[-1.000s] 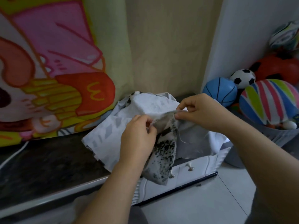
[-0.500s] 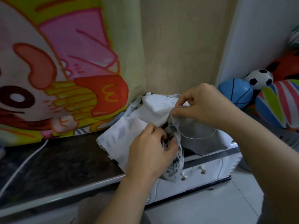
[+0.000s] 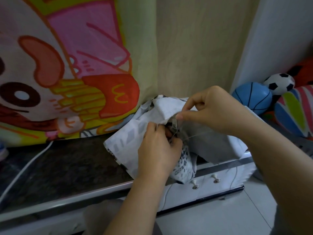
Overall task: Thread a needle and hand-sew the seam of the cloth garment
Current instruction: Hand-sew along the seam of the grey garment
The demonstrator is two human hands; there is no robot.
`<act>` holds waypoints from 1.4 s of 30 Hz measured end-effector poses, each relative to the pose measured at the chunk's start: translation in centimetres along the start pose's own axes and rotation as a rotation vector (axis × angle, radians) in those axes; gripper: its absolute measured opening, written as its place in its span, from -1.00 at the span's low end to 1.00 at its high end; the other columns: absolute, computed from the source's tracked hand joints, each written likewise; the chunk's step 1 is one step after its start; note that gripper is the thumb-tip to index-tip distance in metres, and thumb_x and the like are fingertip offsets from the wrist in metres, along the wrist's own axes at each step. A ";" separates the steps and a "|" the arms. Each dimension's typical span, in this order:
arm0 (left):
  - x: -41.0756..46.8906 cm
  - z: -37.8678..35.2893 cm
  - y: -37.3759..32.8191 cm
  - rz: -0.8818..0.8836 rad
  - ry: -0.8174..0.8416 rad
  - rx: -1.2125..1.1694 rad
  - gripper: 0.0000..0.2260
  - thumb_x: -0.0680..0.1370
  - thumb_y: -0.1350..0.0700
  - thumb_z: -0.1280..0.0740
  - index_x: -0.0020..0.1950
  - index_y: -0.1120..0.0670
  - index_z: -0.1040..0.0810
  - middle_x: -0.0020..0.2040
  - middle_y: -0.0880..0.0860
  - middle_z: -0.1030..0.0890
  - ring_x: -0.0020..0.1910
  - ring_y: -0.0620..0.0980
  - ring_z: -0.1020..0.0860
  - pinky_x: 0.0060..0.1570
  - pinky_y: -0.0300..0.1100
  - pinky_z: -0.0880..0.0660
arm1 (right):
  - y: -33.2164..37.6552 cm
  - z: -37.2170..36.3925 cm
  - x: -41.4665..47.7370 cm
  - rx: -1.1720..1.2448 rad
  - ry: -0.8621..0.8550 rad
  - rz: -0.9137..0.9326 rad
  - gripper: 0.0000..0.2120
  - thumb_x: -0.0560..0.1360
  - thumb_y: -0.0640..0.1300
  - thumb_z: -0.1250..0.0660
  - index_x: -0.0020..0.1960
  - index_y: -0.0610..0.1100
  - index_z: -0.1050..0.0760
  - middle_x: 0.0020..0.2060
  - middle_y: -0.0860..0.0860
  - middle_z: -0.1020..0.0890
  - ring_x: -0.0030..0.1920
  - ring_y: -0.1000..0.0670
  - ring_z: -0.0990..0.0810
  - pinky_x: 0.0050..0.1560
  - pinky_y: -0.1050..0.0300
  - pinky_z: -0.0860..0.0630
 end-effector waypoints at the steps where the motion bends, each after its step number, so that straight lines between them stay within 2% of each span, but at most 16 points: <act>1: 0.0 0.0 0.0 0.005 0.011 -0.025 -0.78 0.48 -0.09 -0.33 -0.11 0.06 -0.45 -0.04 -0.07 -0.33 -0.11 0.00 -0.47 -0.23 -0.12 -0.41 | 0.0 0.1 0.1 0.003 -0.018 -0.002 -0.83 0.39 0.03 -0.46 -0.27 -0.05 -0.60 -0.71 0.09 -0.23 -0.64 0.09 -0.23 -0.56 0.36 -0.18; 3: 0.0 0.2 0.0 0.015 0.055 -0.021 -0.60 0.39 -0.29 -0.35 -0.05 0.02 -0.47 0.01 -0.09 -0.35 -0.03 -0.06 -0.48 -0.13 -0.10 -0.49 | -0.2 0.2 0.2 0.021 -0.068 -0.017 -0.83 0.39 0.02 -0.45 -0.27 -0.06 -0.59 -0.71 0.09 -0.25 -0.64 0.11 -0.25 -0.54 0.37 -0.18; 5: -0.1 0.2 0.0 0.013 0.089 0.060 -0.44 0.30 -0.40 -0.35 0.04 0.02 -0.45 0.06 -0.09 -0.35 0.05 -0.06 -0.47 -0.05 -0.09 -0.50 | -0.2 0.3 0.2 0.050 -0.104 -0.039 -0.83 0.39 0.01 -0.45 -0.27 -0.07 -0.59 -0.71 0.09 -0.26 -0.63 0.11 -0.26 -0.47 0.25 -0.29; 6: -0.2 0.0 0.0 0.012 0.088 0.106 -0.39 0.29 -0.39 -0.37 0.10 0.04 -0.44 0.10 -0.06 -0.35 0.11 -0.03 -0.45 0.01 -0.08 -0.48 | -0.2 0.2 0.2 0.064 -0.107 -0.047 -0.83 0.39 0.01 -0.45 -0.27 -0.07 -0.59 -0.71 0.09 -0.26 -0.63 0.11 -0.26 -0.45 0.21 -0.31; 8: -0.2 -0.5 -0.2 0.021 0.061 0.180 -0.37 0.35 -0.30 -0.41 0.23 0.08 -0.37 0.19 0.00 -0.34 0.21 0.04 -0.41 0.12 -0.06 -0.42 | 0.1 -0.1 0.2 0.100 -0.088 -0.050 -0.82 0.39 0.01 -0.45 -0.27 -0.09 -0.60 -0.70 0.09 -0.24 -0.64 0.11 -0.23 -0.48 0.27 -0.26; 12: 0.3 -1.2 -0.9 0.051 -0.042 0.164 -0.47 0.43 -0.12 -0.37 0.29 0.11 -0.33 0.22 0.06 -0.33 0.23 0.11 -0.37 0.15 -0.04 -0.38 | 0.5 -0.3 -0.1 0.173 -0.050 -0.071 -0.79 0.39 0.02 -0.45 -0.26 -0.12 -0.60 -0.69 0.10 -0.23 -0.64 0.12 -0.19 -0.49 0.29 -0.23; 18: 1.2 -1.8 -1.9 0.061 -0.155 0.086 -0.51 0.40 -0.19 -0.38 0.15 0.10 -0.39 0.13 0.04 -0.35 0.16 0.11 -0.41 0.12 0.01 -0.38 | -0.3 0.7 -0.7 0.265 -0.085 -0.128 -0.79 0.37 0.01 -0.46 -0.28 -0.13 -0.61 -0.65 0.09 -0.24 -0.61 0.14 -0.16 -0.47 0.23 -0.23; 22: 1.6 -1.9 -2.1 0.008 -0.167 0.036 -0.78 0.45 0.00 -0.38 -0.04 0.05 -0.41 -0.01 -0.04 -0.32 0.07 0.11 -0.46 0.04 0.04 -0.42 | -1.0 1.3 -1.1 0.311 -0.128 -0.159 -0.79 0.34 0.04 -0.48 -0.31 -0.10 -0.61 -0.61 0.04 -0.30 -0.56 0.10 -0.19 -0.32 0.13 -0.30; 25: 1.4 -1.6 -2.1 -0.039 -0.158 -0.001 -0.84 0.46 0.11 -0.34 -0.17 -0.01 -0.34 -0.07 -0.09 -0.31 -0.09 0.07 -0.46 -0.04 0.03 -0.43 | -1.7 1.9 -1.2 0.274 -0.169 -0.165 -0.79 0.35 0.06 -0.46 -0.26 -0.09 -0.61 -0.64 0.11 -0.29 -0.61 0.15 -0.18 -0.50 0.25 -0.24; 28: 1.2 -1.4 -1.4 -0.062 -0.133 0.013 -0.88 0.46 0.17 -0.29 -0.23 0.02 -0.38 -0.12 -0.09 -0.34 -0.24 0.01 -0.39 -0.16 -0.02 -0.42 | -2.6 1.9 -1.2 0.216 -0.213 -0.174 -0.79 0.37 0.04 -0.46 -0.24 -0.10 -0.61 -0.62 0.08 -0.30 -0.63 0.14 -0.18 -0.57 0.35 -0.17; 31: 1.1 -0.7 -0.4 -0.028 -0.056 0.118 -0.93 0.49 0.18 -0.26 -0.18 0.06 -0.50 -0.13 -0.09 -0.35 -0.21 0.00 -0.41 -0.18 -0.09 -0.34 | -3.6 1.5 -1.0 0.112 -0.242 -0.212 -0.82 0.39 0.04 -0.46 -0.25 -0.06 -0.60 -0.60 0.07 -0.34 -0.64 0.14 -0.24 -0.51 0.30 -0.27; 34: 1.0 0.5 1.0 0.040 -0.014 0.230 -0.90 0.54 0.16 -0.24 -0.16 0.02 -0.46 -0.13 -0.08 -0.34 -0.20 -0.03 -0.35 -0.18 -0.12 -0.28 | -4.4 1.2 -1.0 0.036 -0.241 -0.239 -0.83 0.38 0.04 -0.45 -0.24 -0.05 -0.61 -0.58 0.11 -0.37 -0.58 0.14 -0.30 -0.39 0.25 -0.38; 35: 1.1 0.9 1.6 0.069 -0.004 0.278 -0.89 0.55 0.14 -0.24 -0.18 0.05 -0.45 -0.15 -0.06 -0.35 -0.20 -0.01 -0.36 -0.19 -0.11 -0.29 | -4.6 1.2 -1.0 0.018 -0.238 -0.244 -0.83 0.39 0.04 -0.45 -0.22 -0.06 -0.62 -0.56 0.12 -0.37 -0.55 0.14 -0.31 -0.36 0.23 -0.40; 38: 1.9 2.4 3.9 0.135 0.008 0.375 -0.84 0.57 0.14 -0.23 -0.08 0.13 -0.60 -0.15 0.03 -0.51 -0.18 0.09 -0.49 -0.23 -0.05 -0.41 | -5.3 0.8 -1.1 -0.070 -0.213 -0.242 -0.83 0.41 0.02 -0.44 -0.18 -0.08 -0.64 -0.53 0.04 -0.42 -0.48 0.10 -0.33 -0.26 0.08 -0.46; 40: 2.5 3.8 4.4 0.126 -0.079 0.354 -0.84 0.56 0.19 -0.26 0.01 0.12 -0.64 -0.05 0.07 -0.58 -0.13 0.12 -0.55 -0.18 -0.03 -0.49 | -5.6 0.2 -1.2 -0.104 -0.200 -0.239 -0.85 0.42 0.00 -0.44 -0.17 -0.08 -0.65 -0.48 -0.02 -0.48 -0.45 0.06 -0.36 -0.28 0.09 -0.44; 42: 3.1 5.6 3.6 -0.023 -0.289 0.296 -0.84 0.52 0.30 -0.27 -0.01 0.17 -0.63 -0.03 0.11 -0.58 -0.11 0.17 -0.55 -0.11 0.00 -0.48 | -5.5 -0.3 -1.2 -0.103 -0.268 -0.214 -0.87 0.42 -0.02 -0.44 -0.17 -0.08 -0.64 -0.45 0.03 -0.53 -0.41 0.09 -0.42 -0.29 0.18 -0.42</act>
Point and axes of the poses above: each hand's wrist, its own x-axis towards the middle knuckle, its own z-axis out of the back of the hand, y = z × x, the point moved 1 cm from there along x, towards the middle knuckle
